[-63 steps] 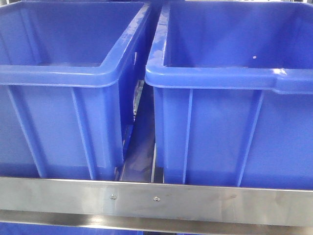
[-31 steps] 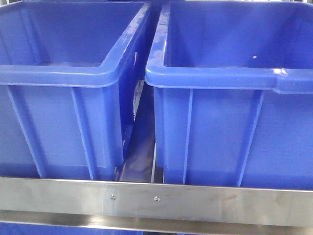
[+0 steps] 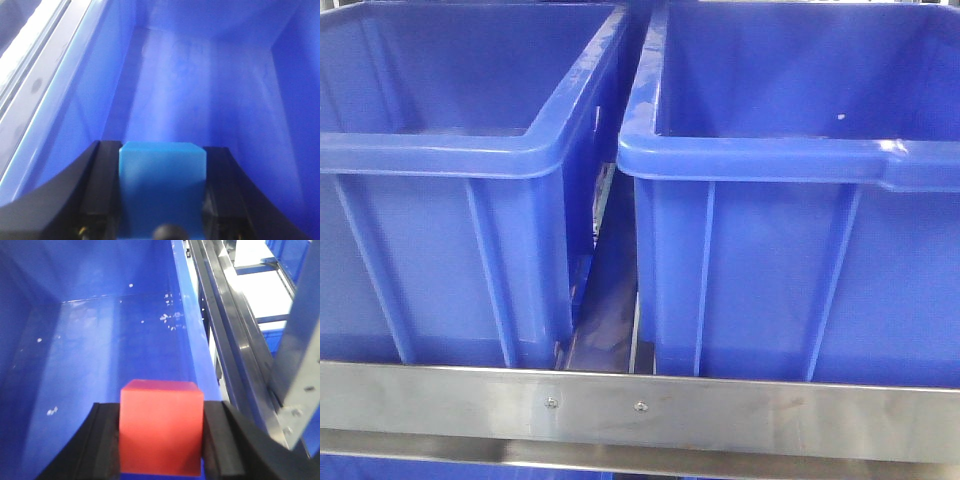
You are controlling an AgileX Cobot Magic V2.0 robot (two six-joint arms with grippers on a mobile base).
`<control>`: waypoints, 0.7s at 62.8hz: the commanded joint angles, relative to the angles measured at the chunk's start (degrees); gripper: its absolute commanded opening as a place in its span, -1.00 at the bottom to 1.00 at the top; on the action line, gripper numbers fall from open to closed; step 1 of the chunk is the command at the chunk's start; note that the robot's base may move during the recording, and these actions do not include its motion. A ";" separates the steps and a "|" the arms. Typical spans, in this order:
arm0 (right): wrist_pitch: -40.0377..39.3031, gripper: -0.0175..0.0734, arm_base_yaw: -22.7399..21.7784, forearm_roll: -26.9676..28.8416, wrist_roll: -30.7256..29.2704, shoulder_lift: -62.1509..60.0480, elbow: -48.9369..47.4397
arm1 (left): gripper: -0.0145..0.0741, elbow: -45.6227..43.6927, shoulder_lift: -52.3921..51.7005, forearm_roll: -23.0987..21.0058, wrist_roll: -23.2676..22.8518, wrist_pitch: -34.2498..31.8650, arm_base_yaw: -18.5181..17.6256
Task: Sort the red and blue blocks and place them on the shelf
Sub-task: 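Lower the red cube and blue cube into two adjacent blue bins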
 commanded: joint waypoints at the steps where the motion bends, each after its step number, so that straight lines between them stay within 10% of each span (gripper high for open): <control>1: -8.37 -0.49 0.96 -0.35 -0.51 2.29 -2.17 | -0.39 -2.93 2.16 -0.11 -0.41 -6.02 -0.05; 44: -11.96 -0.49 10.39 0.38 -0.51 29.17 -16.85 | -0.39 -10.56 19.21 -0.21 -0.41 -11.57 -0.05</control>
